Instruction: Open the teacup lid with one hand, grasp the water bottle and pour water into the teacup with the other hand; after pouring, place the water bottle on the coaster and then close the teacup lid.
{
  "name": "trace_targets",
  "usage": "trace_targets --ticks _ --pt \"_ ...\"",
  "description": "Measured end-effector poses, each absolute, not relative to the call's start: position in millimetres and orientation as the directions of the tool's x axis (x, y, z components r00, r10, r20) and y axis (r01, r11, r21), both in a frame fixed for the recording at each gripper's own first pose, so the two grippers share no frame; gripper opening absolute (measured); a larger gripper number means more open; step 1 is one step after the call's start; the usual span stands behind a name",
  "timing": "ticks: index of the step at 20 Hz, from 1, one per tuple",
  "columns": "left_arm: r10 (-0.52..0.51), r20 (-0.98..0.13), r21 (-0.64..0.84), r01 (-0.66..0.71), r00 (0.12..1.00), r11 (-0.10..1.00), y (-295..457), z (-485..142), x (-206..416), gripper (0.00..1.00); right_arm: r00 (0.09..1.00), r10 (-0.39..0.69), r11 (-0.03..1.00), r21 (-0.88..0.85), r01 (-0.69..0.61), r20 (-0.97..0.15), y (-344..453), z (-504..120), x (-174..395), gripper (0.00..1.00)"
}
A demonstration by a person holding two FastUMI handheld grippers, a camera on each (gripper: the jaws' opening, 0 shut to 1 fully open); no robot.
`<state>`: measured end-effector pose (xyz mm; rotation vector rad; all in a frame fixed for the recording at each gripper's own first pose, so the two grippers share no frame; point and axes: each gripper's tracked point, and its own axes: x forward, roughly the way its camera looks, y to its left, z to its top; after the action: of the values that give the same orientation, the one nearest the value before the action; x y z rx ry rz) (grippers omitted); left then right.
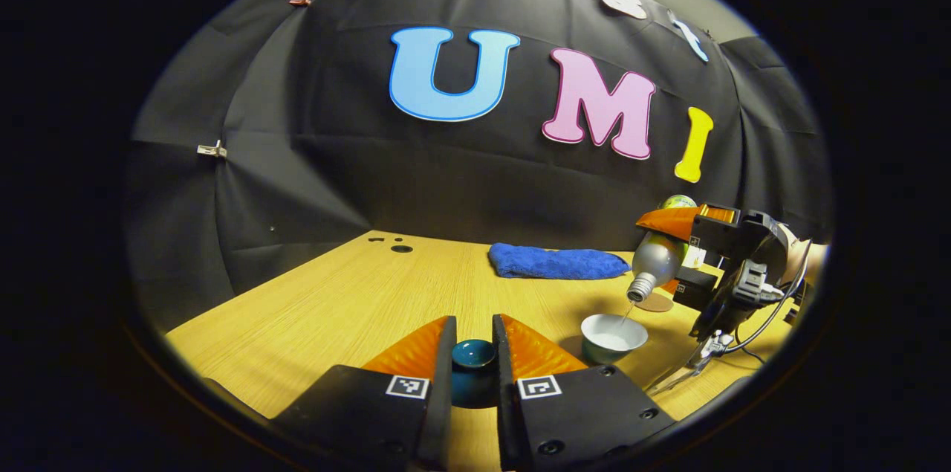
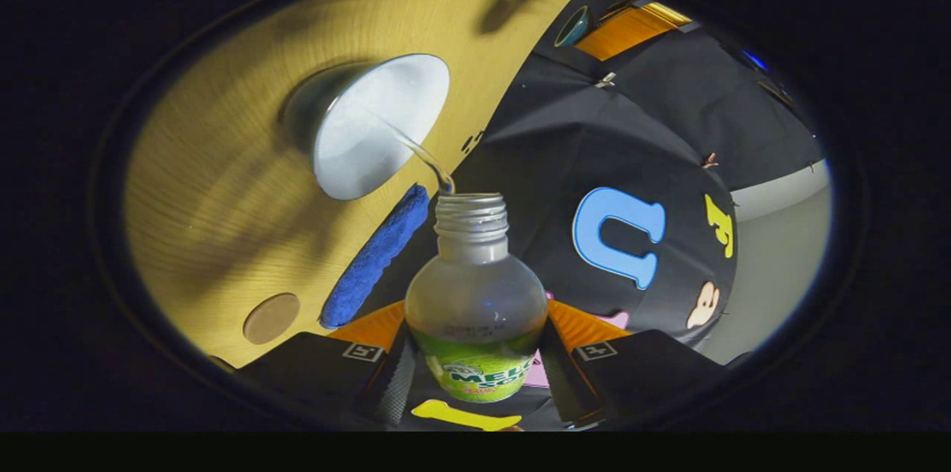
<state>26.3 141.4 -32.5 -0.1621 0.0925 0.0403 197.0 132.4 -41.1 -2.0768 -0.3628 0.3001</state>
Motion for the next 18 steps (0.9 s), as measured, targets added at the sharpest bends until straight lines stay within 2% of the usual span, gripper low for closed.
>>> trace_targets --ticks 4,9,10,12,15,16,18 --pt "0.032 -0.093 -0.157 -0.047 0.995 0.987 141 -31 25 0.31 0.922 0.382 -0.491 -0.858 0.153 -0.054 135 -37 198 0.78" --pt "0.03 -0.085 -0.148 -0.043 0.996 0.988 141 -28 21 0.29 0.918 0.393 -0.496 -0.851 0.172 -0.044 136 -38 196 0.78" --pt "0.031 -0.085 -0.147 -0.043 0.996 0.988 141 -27 20 0.29 0.918 0.394 -0.498 -0.849 0.175 -0.043 136 -39 194 0.74" --pt "0.032 -0.086 -0.145 -0.044 0.996 0.988 142 -27 19 0.29 0.916 0.398 -0.501 -0.847 0.18 -0.041 138 -39 195 0.78" --pt "0.034 -0.088 -0.147 -0.047 0.996 0.988 142 -27 18 0.29 0.914 0.403 -0.503 -0.844 0.185 -0.04 139 -41 194 0.78" --pt "0.035 -0.087 -0.146 -0.048 0.996 0.988 143 -26 18 0.29 0.914 0.404 -0.505 -0.842 0.187 -0.039 139 -41 193 0.74" --pt "0.04 -0.086 -0.142 -0.052 0.995 0.989 143 -26 14 0.29 0.915 0.402 -0.504 -0.844 0.185 -0.04 139 -40 194 0.78"
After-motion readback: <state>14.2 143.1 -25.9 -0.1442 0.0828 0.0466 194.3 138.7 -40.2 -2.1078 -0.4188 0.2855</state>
